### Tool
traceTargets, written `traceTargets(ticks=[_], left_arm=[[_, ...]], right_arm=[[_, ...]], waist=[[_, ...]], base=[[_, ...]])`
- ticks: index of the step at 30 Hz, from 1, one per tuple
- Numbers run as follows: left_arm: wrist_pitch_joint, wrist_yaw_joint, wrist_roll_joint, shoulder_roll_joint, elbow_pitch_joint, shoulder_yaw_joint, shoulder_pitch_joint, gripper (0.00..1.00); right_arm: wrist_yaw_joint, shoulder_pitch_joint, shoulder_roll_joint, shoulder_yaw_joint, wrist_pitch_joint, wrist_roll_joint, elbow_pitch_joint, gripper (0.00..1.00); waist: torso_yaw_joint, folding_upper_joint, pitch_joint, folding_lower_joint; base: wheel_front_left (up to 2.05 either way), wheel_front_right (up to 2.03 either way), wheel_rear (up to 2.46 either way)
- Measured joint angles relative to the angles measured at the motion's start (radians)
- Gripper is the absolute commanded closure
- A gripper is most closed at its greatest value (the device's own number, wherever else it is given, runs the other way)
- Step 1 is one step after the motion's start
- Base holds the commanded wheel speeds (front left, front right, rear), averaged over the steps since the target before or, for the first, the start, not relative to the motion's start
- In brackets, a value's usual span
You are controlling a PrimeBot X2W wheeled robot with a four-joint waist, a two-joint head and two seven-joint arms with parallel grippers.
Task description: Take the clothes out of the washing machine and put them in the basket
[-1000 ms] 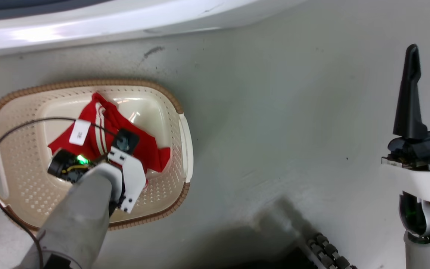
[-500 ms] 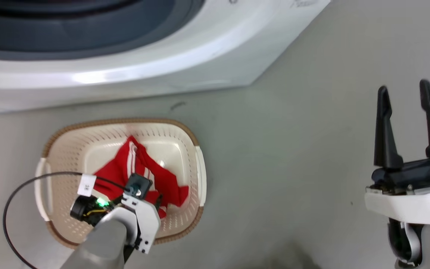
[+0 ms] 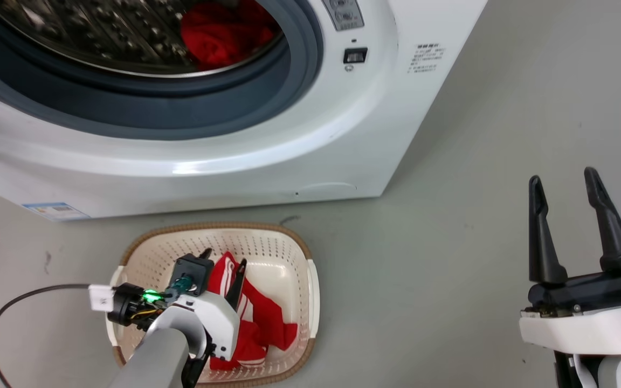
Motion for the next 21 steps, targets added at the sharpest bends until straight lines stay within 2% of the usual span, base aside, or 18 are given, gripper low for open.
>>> traceTargets(ticks=[2, 3, 4, 10, 13, 17, 21], left_arm=[[0.0, 0.007, 0.001, 0.007, -0.039, 0.012, 0.015, 0.0], [0.0, 0.026, -0.004, 0.017, -0.129, 0.05, 0.048, 0.0], [0.0, 0.026, -0.004, 0.017, -0.129, 0.05, 0.048, 0.0], [0.0, 0.081, 0.003, 0.046, -0.432, 0.184, 0.146, 0.0], [0.0, 0.093, 0.014, 0.052, -0.548, 0.231, 0.191, 0.0], [0.0, 0.094, 0.024, 0.055, -0.663, 0.274, 0.199, 0.0], [0.0, 0.091, 0.031, 0.064, -0.691, 0.287, 0.169, 0.0]], right_arm=[[0.0, 0.005, 0.0, 0.001, 0.0, -0.002, 0.001, 0.0], [0.0, 0.016, 0.0, 0.004, 0.0, -0.004, 0.002, 0.0], [0.0, 0.016, 0.0, 0.004, 0.0, -0.004, 0.002, 0.0], [0.0, 0.04, 0.0, 0.008, 0.0, -0.004, 0.005, 0.0], [0.0, 0.045, 0.0, 0.009, 0.0, -0.004, 0.006, 0.0], [0.0, 0.048, 0.0, 0.013, 0.0, -0.003, 0.006, 0.0], [0.0, 0.052, 0.0, 0.013, 0.0, -0.001, 0.006, 0.0]], waist=[[0.003, 0.0, -0.012, 0.0], [0.008, 0.0, -0.034, 0.0], [0.008, 0.0, -0.034, 0.0], [0.009, 0.0, -0.085, 0.0], [0.006, 0.0, -0.102, 0.0], [0.0, 0.0, -0.113, 0.0], [-0.007, 0.0, -0.114, 0.0001]], base=[[0.0, 0.0, 0.0], [0.0, 0.0, 0.0], [0.0, 0.0, 0.0], [0.0, 0.0, 0.0], [0.0, 0.0, 0.0], [0.0, 0.0, 0.0], [0.0, 0.0, 0.0]])
